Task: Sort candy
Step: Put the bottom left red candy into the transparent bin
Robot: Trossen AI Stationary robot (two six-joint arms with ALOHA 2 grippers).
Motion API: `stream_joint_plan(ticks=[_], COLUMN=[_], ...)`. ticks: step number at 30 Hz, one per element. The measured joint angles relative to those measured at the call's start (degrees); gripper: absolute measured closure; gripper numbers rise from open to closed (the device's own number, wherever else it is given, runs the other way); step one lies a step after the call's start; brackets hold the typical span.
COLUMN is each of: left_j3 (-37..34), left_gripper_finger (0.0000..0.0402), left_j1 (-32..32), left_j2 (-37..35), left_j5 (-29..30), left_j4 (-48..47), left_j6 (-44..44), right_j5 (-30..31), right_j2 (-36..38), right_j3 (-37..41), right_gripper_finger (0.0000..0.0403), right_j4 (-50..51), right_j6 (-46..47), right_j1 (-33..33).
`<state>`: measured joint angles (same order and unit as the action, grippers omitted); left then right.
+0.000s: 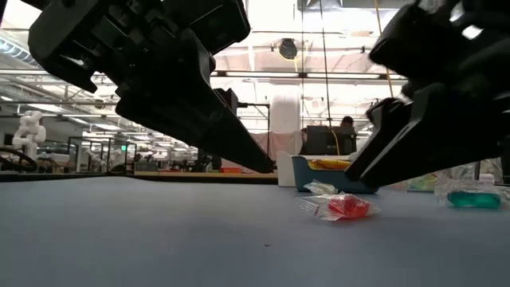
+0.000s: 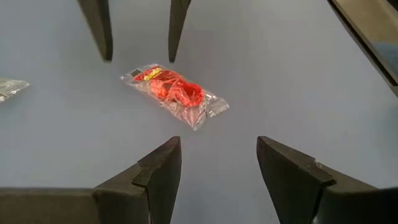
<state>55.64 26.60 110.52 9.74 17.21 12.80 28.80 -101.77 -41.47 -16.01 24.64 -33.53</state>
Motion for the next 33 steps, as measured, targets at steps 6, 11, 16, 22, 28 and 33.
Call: stream_joint_plan(ticks=[6, 11, 16, 22, 28, 33], left_j3=[0.00, 0.00, 0.00, 0.00, 0.00, 0.00], left_gripper_finger=[0.0187, 0.0187, 0.0187, 0.0187, 0.0187, 0.0187], left_j1=[-0.01, -0.01, -0.01, -0.01, -0.01, 0.01], left_j2=[0.00, 0.00, 0.00, 0.00, 0.00, 0.00], left_j5=[0.15, 0.16, 0.18, 0.18, 0.18, 0.18], left_j4=[-0.07, -0.26, -0.39, -0.39, -0.39, -0.39], left_j6=[0.00, 0.02, -0.02, -0.04, -0.07, -0.09], right_j5=[-5.16, -9.70, -15.03, -15.98, -16.97, -16.99], right_j2=[-2.32, -3.48, -3.50, -3.50, -3.50, -3.50], right_j3=[-0.01, -0.01, -0.01, -0.01, -0.01, -0.01], right_gripper_finger=[0.0142, 0.0135, 0.0160, 0.0209, 0.0268, 0.0302], right_j4=[-6.03, -5.73, -6.18, -6.14, -6.59, -6.58], right_j6=[-5.00, -5.14, -3.03, -3.01, -3.42, -3.32], right_j1=[2.39, 4.13, 5.16, 5.15, 5.04, 5.04])
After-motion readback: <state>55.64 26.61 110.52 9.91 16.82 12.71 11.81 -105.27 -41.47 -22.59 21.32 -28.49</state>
